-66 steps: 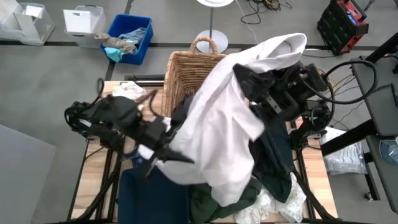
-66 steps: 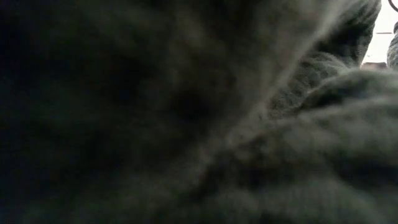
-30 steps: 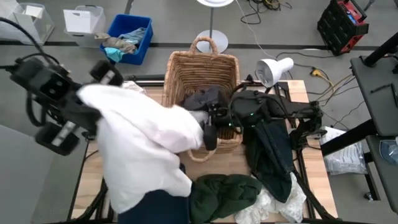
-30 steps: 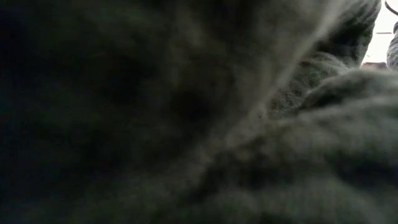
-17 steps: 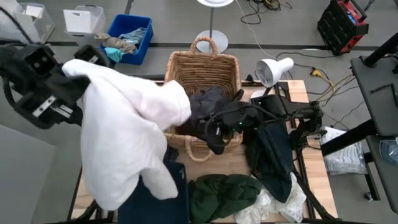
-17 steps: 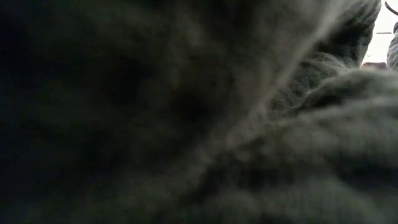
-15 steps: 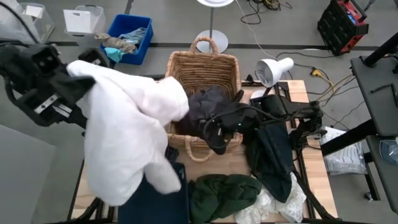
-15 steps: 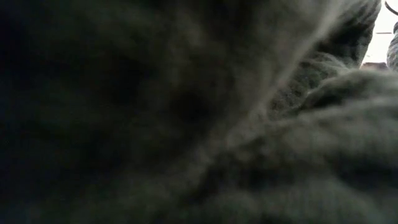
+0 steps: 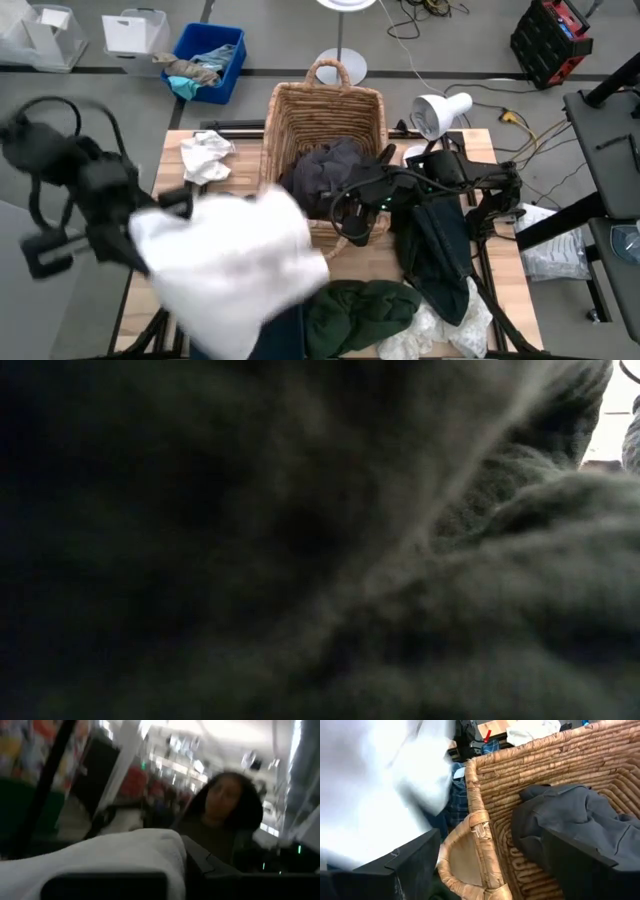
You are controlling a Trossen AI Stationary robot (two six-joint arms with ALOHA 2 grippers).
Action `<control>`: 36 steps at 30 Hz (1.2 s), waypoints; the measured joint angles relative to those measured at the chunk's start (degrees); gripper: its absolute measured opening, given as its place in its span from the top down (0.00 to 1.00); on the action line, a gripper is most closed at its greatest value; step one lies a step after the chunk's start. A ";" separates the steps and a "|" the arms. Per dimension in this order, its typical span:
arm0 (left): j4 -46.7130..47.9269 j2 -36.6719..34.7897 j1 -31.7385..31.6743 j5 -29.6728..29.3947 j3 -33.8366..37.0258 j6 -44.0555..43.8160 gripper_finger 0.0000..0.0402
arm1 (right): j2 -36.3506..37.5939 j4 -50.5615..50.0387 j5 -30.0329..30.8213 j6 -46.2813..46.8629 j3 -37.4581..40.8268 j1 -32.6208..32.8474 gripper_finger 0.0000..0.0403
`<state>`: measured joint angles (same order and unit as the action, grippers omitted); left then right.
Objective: Sort clothes
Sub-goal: Put the white polo shirt into the blue laundry organizer
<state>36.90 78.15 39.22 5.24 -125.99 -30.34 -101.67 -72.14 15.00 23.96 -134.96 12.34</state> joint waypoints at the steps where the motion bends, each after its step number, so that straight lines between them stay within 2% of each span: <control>1: 2.76 0.26 1.54 -1.46 0.00 0.32 1.00 | 0.08 0.00 0.00 -0.03 0.00 0.00 0.16; 5: 11.06 1.72 7.95 -10.91 0.02 1.54 1.00 | 0.22 0.44 0.00 -0.67 0.00 0.00 0.16; 9: 11.33 2.87 11.03 -13.12 0.02 1.43 1.00 | 0.26 0.47 0.00 -0.67 0.00 0.00 0.17; 15: 23.99 3.03 12.15 -25.43 0.02 -4.38 1.00 | 0.26 0.50 0.00 -0.66 0.00 0.00 0.17; 20: 29.17 3.18 12.04 -31.15 0.15 -4.50 1.00 | 0.26 0.63 0.00 -0.58 -0.02 0.00 0.16; 24: 31.14 4.11 12.13 -29.34 0.21 -4.70 1.00 | 0.26 0.70 0.00 -0.54 -0.02 0.00 0.16; 34: 35.57 11.27 12.59 -10.30 0.66 -7.11 1.00 | 0.26 1.09 0.02 -0.44 -0.02 0.00 0.18; 36: 34.60 11.75 12.65 -8.76 0.63 -7.89 1.00 | 0.26 1.10 0.02 -0.49 -0.02 0.00 0.17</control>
<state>71.50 89.91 51.88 -3.52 -125.36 -38.23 -101.41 -71.04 15.03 23.46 -134.98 12.34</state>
